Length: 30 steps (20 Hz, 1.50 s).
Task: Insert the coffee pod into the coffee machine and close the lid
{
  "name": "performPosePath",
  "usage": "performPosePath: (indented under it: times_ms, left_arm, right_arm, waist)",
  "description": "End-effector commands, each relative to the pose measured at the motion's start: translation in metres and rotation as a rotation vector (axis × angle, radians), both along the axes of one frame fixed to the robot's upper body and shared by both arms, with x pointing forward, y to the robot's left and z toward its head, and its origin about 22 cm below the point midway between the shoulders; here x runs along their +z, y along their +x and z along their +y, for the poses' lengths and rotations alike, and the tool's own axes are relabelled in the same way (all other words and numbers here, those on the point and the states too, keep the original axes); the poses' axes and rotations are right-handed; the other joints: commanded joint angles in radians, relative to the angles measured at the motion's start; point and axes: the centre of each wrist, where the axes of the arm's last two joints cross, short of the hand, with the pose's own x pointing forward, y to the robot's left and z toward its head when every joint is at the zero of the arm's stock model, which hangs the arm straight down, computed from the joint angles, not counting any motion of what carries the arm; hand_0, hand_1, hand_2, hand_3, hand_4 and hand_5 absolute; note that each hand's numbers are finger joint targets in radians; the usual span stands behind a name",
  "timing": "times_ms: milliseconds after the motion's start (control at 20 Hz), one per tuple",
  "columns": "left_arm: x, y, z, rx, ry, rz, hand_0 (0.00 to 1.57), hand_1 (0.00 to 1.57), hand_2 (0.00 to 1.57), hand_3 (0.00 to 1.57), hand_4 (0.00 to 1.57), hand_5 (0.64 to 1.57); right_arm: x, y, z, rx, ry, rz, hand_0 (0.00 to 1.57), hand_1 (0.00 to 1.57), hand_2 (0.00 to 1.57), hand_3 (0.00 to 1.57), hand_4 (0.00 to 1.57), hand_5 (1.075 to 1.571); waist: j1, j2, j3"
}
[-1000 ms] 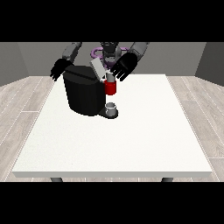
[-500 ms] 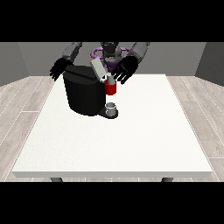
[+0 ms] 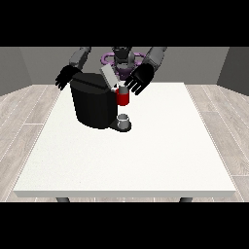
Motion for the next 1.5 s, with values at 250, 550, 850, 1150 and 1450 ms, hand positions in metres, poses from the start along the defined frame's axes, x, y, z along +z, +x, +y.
performPosePath:
  times_ms: [250, 550, 850, 1150, 1450]
  left_arm:
    - [0.014, 0.002, -0.008, -0.006, 0.062, -0.02, 1.12, 1.12, 1.16, 0.99, 0.44, 1.571]
    - [-0.022, -0.001, 0.001, 0.011, 0.036, -0.024, 1.06, 1.06, 1.12, 0.96, 0.37, 1.571]
    - [0.004, 0.002, -0.019, -0.037, 0.092, -0.006, 0.91, 0.91, 1.02, 0.86, 0.36, 1.571]
    - [-0.01, 0.0, 0.005, -0.024, 0.175, 0.017, 0.0, 0.0, 0.0, 0.0, 0.0, 1.571]
    - [0.009, 0.0, -0.004, -0.066, 0.165, 0.011, 0.0, 0.0, 0.0, 0.0, 0.0, 1.571]
  right_arm:
    - [0.016, 0.012, 0.011, -0.028, -0.002, -0.002, 0.0, 0.0, 0.0, 0.0, 0.37, 1.571]
    - [0.012, -0.004, 0.018, 0.022, -0.011, -0.025, 0.0, 0.0, 0.0, 0.0, 0.44, 1.571]
    - [0.01, 0.009, 0.012, -0.014, -0.003, -0.021, 0.0, 0.0, 0.0, 0.0, 0.46, 1.571]
    - [0.023, 0.006, 0.006, 0.004, -0.006, -0.032, 0.0, 0.0, 0.0, 0.0, 0.41, 1.571]
    - [0.0, 0.006, -0.008, -0.054, -0.02, 0.033, 0.0, 0.0, 0.0, 0.0, 0.36, 1.571]
  waist:
    - [0.016, 0.029, -0.0011]
    - [-0.018, 0.012, -0.0016]
    - [0.011, 0.018, -0.0009]
    - [-0.014, 0.024, -0.0014]
    - [0.033, -0.01, -0.0011]
